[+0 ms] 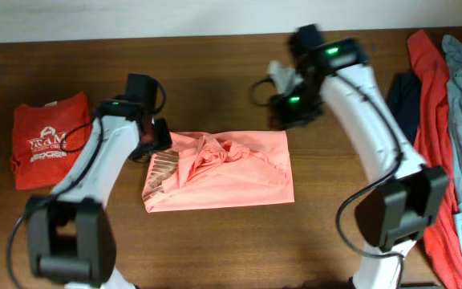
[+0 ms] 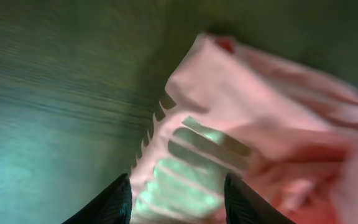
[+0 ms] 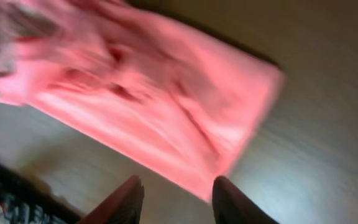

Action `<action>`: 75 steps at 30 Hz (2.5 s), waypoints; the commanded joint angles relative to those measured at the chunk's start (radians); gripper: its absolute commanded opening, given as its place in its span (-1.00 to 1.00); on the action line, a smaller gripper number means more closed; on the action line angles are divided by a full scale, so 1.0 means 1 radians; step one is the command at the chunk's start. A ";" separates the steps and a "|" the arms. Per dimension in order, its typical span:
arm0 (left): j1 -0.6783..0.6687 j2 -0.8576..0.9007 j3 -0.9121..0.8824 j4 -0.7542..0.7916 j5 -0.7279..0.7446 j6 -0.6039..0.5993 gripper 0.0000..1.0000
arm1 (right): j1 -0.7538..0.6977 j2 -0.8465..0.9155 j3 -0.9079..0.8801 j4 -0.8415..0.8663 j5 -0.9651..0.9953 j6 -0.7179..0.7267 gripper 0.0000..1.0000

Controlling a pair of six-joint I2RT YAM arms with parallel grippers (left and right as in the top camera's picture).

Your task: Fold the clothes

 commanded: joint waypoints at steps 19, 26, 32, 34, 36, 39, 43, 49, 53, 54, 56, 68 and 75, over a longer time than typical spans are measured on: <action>0.006 0.217 -0.014 0.018 -0.022 0.056 -0.04 | 0.276 0.279 -0.001 0.218 0.075 0.095 0.00; 0.006 0.217 -0.014 0.018 -0.022 0.056 -0.04 | 0.278 0.287 -0.001 0.262 0.108 0.095 -0.01; 0.006 0.217 -0.014 0.018 -0.022 0.056 -0.04 | 0.281 0.287 -0.022 0.233 0.135 0.095 -0.89; 0.006 0.217 -0.014 0.018 -0.022 0.056 -0.04 | 0.281 0.287 -0.035 0.197 0.149 0.094 -0.92; 0.006 0.217 -0.014 0.018 -0.022 0.056 -0.04 | 0.280 0.287 -0.040 0.136 0.191 0.093 -0.92; 0.006 0.217 -0.014 0.018 -0.022 0.056 -0.04 | 0.280 0.287 -0.040 0.064 0.247 0.093 -0.92; 0.006 0.217 -0.014 0.021 -0.022 0.056 -0.04 | 0.280 0.287 -0.040 -0.018 0.303 0.092 -0.92; 0.006 0.217 -0.014 0.021 -0.022 0.056 -0.04 | 0.280 0.287 -0.040 -0.119 0.405 0.092 -0.92; 0.006 0.217 -0.014 0.020 -0.022 0.056 -0.04 | 0.280 0.287 -0.046 -0.180 0.401 0.095 -0.91; 0.006 0.217 -0.014 0.020 -0.022 0.056 -0.04 | 0.280 0.287 -0.047 -0.190 0.396 0.095 -0.92; 0.006 0.217 -0.014 0.021 -0.023 0.056 -0.04 | 0.280 0.287 -0.048 -0.192 0.378 0.096 -0.92; 0.006 0.217 -0.014 0.021 -0.025 0.056 -0.04 | 0.281 0.249 -0.047 -0.026 0.163 0.096 -0.49; 0.006 0.217 -0.015 0.022 -0.026 0.056 -0.04 | 0.279 0.228 -0.043 -0.024 0.099 0.059 -0.46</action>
